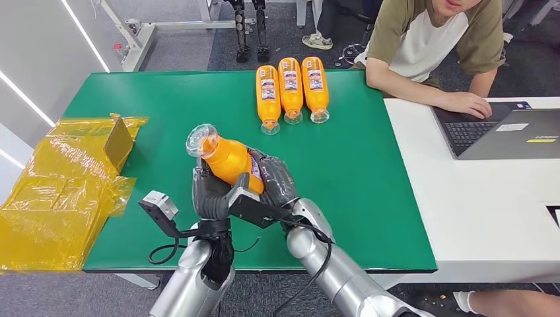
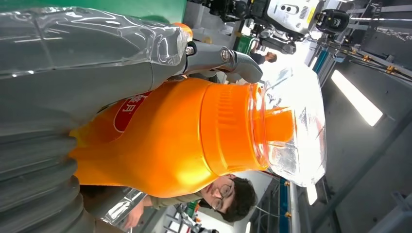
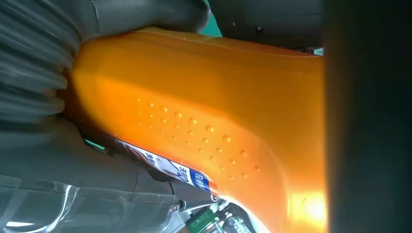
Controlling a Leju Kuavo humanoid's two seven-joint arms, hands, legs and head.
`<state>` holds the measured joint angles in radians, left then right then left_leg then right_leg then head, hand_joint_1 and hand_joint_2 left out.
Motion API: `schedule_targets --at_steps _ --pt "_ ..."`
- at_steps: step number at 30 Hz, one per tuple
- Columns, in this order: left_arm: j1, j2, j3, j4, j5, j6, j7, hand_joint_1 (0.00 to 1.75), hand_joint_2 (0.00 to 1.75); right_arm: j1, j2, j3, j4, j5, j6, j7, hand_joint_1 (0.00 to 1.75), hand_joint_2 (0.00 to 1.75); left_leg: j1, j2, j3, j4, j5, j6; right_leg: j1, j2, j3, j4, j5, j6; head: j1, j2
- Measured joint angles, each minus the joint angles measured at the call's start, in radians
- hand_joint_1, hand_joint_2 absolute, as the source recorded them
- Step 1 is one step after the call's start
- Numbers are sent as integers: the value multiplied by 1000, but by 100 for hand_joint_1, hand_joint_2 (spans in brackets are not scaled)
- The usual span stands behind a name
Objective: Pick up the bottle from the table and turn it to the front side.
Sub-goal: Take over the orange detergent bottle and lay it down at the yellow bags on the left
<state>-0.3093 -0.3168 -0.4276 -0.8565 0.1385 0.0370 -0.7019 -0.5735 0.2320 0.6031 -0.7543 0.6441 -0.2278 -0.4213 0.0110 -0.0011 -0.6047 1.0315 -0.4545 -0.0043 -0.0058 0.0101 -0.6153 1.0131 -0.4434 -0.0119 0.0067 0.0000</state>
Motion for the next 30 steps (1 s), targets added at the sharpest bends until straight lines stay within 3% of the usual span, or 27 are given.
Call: schedule_targets --at_steps 20,24,30 --pt "6 -1 38 8 -76 89 -2 0 175 17 -37 36 -1 92 129 -17 175 175 0 1 -1 0 0 0 0 1 -1 0 0 0 0 0" --pt "7 -1 42 8 -83 88 -2 173 175 17 -41 41 -1 96 132 -19 175 175 0 1 -2 0 0 0 0 1 -1 0 0 0 0 0" --pt "8 -1 44 8 -86 78 -2 175 175 17 -47 41 -1 101 129 -18 175 175 0 0 -2 0 0 0 0 1 -1 0 0 0 0 0"
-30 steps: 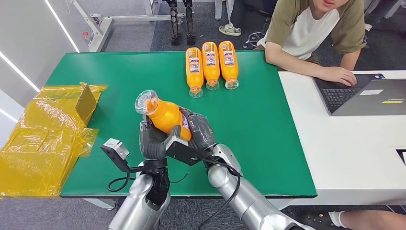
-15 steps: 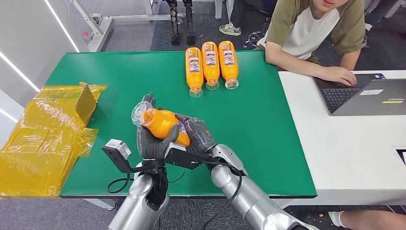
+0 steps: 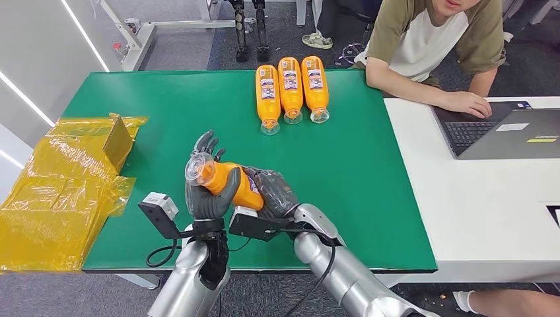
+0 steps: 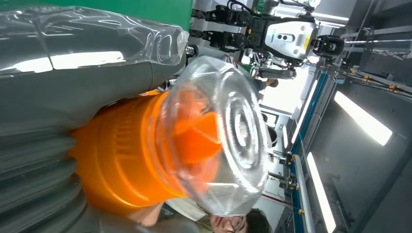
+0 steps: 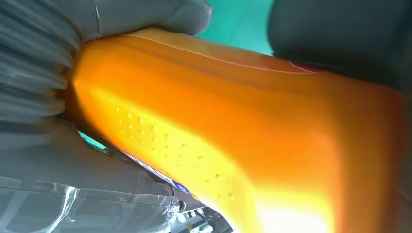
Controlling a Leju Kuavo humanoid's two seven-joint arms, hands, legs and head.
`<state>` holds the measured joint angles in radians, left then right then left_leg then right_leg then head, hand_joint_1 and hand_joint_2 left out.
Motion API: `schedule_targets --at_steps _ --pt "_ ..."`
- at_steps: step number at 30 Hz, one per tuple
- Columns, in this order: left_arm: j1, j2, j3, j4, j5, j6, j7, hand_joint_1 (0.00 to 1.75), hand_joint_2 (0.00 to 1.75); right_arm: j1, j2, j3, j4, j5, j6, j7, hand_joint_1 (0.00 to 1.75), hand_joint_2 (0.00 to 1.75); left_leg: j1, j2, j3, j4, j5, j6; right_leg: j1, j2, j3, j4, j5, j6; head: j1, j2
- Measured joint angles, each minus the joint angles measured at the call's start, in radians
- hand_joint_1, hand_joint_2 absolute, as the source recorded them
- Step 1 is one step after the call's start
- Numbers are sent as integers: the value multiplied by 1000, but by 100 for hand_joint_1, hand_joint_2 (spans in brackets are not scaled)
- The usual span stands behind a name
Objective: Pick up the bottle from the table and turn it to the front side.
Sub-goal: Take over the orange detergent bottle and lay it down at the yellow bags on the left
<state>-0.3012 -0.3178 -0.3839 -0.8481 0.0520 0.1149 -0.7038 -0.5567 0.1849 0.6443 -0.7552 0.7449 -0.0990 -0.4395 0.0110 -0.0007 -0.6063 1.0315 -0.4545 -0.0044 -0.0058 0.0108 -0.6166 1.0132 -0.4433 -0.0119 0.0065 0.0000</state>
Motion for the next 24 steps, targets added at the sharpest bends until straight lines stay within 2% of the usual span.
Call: schedule_targets --at_steps 2,6,14,18,21,24 --pt "1 0 3 0 0 -7 0 175 175 1 -2 0 0 0 -5 0 175 175 0 0 0 0 0 0 0 0 0 0 0 0 0 0" --pt "2 0 7 -5 -7 -25 0 175 175 8 -2 -1 -2 -2 -45 -6 4 175 0 0 0 0 0 0 0 0 0 0 0 0 0 0" --pt "2 0 7 -20 -25 -47 0 175 175 86 22 -21 -81 -51 -272 -40 0 175 0 0 0 0 0 0 0 0 0 0 0 0 0 0" --pt "0 0 7 -26 -49 -19 0 175 175 129 42 -43 -156 -146 -410 -106 0 175 0 0 0 0 0 0 0 0 0 0 0 0 0 0" --pt "-8 0 7 -47 -106 53 1 175 175 160 50 -53 -215 -222 -489 -151 0 175 0 0 0 0 0 0 0 0 0 0 0 0 0 0" --pt "-10 4 7 -89 -243 230 11 175 175 177 51 -57 -272 -296 -553 -191 0 175 0 0 0 0 0 0 0 0 0 0 0 0 0 0"
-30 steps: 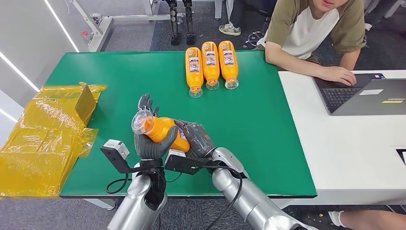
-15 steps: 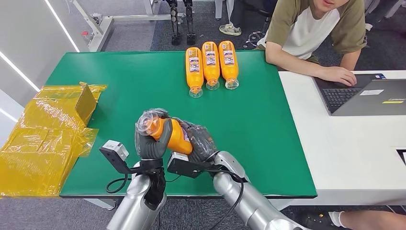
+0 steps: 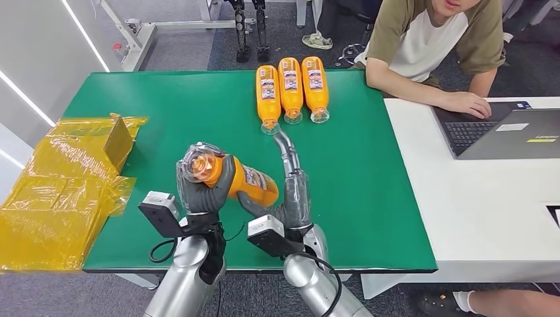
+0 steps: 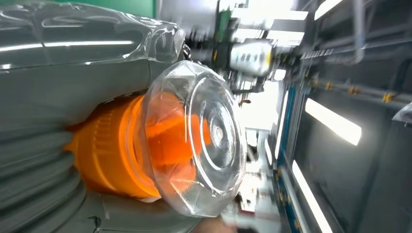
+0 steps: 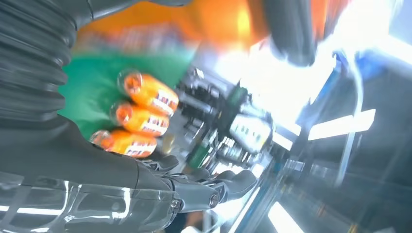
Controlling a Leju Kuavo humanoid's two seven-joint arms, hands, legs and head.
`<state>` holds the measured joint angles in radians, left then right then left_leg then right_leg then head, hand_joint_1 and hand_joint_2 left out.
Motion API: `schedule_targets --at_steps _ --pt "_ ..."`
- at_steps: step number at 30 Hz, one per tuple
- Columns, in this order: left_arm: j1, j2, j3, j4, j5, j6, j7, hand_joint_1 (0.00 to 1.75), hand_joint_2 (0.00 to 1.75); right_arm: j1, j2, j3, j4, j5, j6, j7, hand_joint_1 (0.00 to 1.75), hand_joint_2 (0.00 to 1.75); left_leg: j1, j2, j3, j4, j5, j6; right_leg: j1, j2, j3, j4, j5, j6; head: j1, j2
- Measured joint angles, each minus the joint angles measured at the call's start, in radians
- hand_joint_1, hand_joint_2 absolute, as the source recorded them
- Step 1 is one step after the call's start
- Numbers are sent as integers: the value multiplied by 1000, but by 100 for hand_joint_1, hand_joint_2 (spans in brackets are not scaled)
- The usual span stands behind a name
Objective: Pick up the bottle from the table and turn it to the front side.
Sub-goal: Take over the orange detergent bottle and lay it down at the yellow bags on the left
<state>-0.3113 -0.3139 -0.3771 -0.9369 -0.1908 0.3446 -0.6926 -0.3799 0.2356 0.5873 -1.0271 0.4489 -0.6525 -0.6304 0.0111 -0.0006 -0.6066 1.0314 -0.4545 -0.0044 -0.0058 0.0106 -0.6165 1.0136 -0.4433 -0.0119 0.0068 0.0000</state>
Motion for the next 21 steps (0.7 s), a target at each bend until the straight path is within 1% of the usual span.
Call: schedule_targets --at_steps 1,3,4,5,7,9,12,14,16,18,21 --pt "0 3 2 -18 -89 87 12 175 175 7 0 -1 -18 -21 -8 -16 0 175 0 0 0 0 0 0 0 0 0 0 0 0 0 0" --pt "0 8 22 -58 -326 251 40 175 175 26 -1 -4 -57 -50 -14 -47 0 175 0 0 0 0 0 0 0 0 0 0 0 0 0 0" --pt "0 10 44 -79 -458 305 53 175 175 36 -1 -4 -76 -60 -15 -58 0 175 0 0 0 0 0 0 0 0 0 0 0 0 0 0" --pt "2 12 72 -101 -583 334 63 175 175 45 -1 -5 -96 -70 -16 -63 0 175 0 0 0 0 0 0 0 0 0 0 0 0 0 0" --pt "6 13 148 -146 -807 351 79 175 175 61 -1 -5 -138 -96 -17 -67 0 175 0 0 0 0 0 0 0 0 0 0 0 0 0 0" --pt "7 18 236 -185 -966 353 92 175 175 76 -4 -5 -182 -123 -17 -68 0 175 0 1 0 -1 0 0 0 1 0 1 0 0 0 0" --pt "7 42 359 -226 -1113 354 123 175 175 104 -13 -6 -249 -152 -16 -68 0 175 1 1 1 -1 0 -1 0 1 0 1 0 0 0 0" --pt "6 68 423 -243 -1188 355 158 175 175 125 -20 -8 -294 -159 -16 -68 0 175 1 1 1 -1 0 -1 0 1 0 1 0 -1 0 0" --pt "-3 102 464 -240 -1231 355 205 175 175 145 -26 -11 -338 -159 -16 -68 0 175 1 1 1 -1 0 -2 1 1 0 1 0 -1 0 0" --pt "-25 143 486 -211 -1270 355 266 175 175 165 -31 -16 -380 -160 -16 -68 0 175 1 1 1 -1 1 -2 1 1 0 1 0 -1 0 0" --pt "-77 206 493 -116 -1333 354 379 175 175 188 -36 -21 -432 -175 -16 -68 0 175 1 0 1 -1 1 -3 1 0 0 1 0 -1 1 0"
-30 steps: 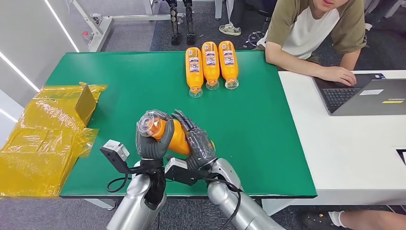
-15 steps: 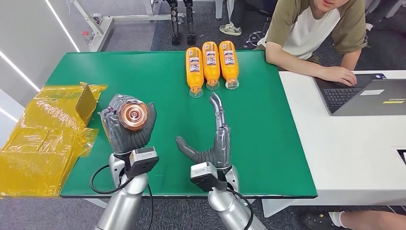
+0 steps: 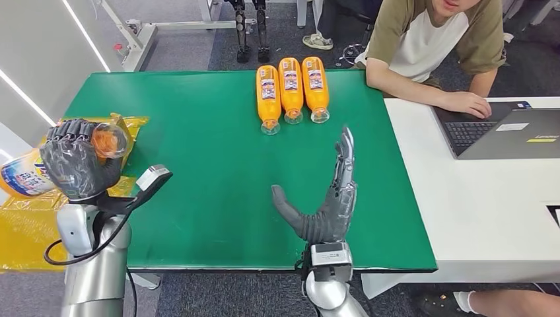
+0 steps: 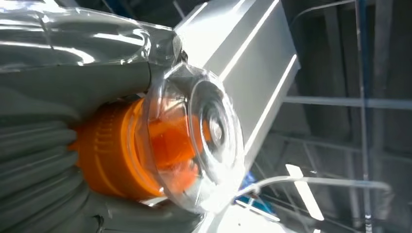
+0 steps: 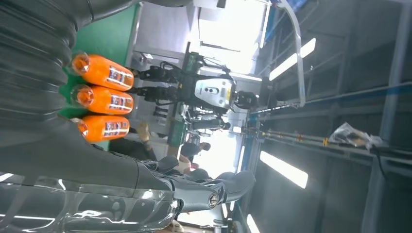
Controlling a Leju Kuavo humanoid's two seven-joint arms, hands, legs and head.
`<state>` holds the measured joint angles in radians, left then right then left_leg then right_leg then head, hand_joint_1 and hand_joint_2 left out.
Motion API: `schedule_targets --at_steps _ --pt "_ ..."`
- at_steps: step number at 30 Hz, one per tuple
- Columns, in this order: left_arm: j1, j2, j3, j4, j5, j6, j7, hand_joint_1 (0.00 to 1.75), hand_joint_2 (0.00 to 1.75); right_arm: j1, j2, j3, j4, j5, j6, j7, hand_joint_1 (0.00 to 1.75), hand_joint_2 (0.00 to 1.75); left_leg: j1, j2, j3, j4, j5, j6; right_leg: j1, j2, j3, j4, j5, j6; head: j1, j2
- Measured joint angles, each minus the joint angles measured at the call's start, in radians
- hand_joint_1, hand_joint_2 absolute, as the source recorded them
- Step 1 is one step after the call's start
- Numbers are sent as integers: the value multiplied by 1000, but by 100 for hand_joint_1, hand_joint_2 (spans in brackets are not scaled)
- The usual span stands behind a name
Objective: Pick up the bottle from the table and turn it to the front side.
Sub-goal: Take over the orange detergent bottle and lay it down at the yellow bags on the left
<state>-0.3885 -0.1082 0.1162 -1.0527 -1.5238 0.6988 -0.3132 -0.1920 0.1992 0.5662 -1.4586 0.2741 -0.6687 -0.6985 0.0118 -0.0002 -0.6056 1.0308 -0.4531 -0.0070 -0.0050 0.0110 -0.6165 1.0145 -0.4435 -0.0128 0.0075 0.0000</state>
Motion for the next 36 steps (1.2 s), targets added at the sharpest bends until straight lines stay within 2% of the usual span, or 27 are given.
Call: schedule_targets --at_steps 3,7,12,17,21,28,32,36 --pt "-63 58 -12 155 -21 -1 71 175 175 19 -5 -2 -43 -17 0 0 0 175 0 0 0 0 1 -1 0 0 0 0 1 -1 0 0" --pt "-139 110 -48 384 -37 -33 71 175 175 41 -10 -4 -95 -31 0 0 0 175 0 1 0 0 1 -1 0 1 0 0 2 -1 0 0" --pt "-192 144 -107 576 -42 -187 50 175 175 47 -10 -11 -141 -59 0 0 0 175 0 1 0 0 1 -1 0 1 -1 0 2 -2 0 0" --pt "-206 179 -139 671 -33 -290 79 175 175 55 -11 -15 -164 -67 0 0 0 175 0 2 0 0 0 -1 0 3 -2 0 2 -2 0 0" --pt "-206 210 -144 718 -30 -361 66 175 175 58 -13 -16 -166 -84 0 0 0 175 0 2 -1 -1 1 -2 0 2 -2 0 1 -2 0 0" --pt "-206 226 -159 743 -44 -424 62 173 175 45 -13 -16 -158 -108 0 0 0 175 0 1 0 -2 1 -2 0 2 -1 0 1 -2 0 0" --pt "-204 225 -167 748 -47 -428 66 4 175 36 -13 -14 -149 -109 0 0 0 175 0 1 0 -2 1 -2 -1 2 -1 1 2 -2 0 0" --pt "-183 217 -170 754 -38 -427 63 0 175 32 -13 -14 -139 -110 0 0 0 175 0 1 0 -2 1 -2 -1 2 -2 1 2 -2 0 0"
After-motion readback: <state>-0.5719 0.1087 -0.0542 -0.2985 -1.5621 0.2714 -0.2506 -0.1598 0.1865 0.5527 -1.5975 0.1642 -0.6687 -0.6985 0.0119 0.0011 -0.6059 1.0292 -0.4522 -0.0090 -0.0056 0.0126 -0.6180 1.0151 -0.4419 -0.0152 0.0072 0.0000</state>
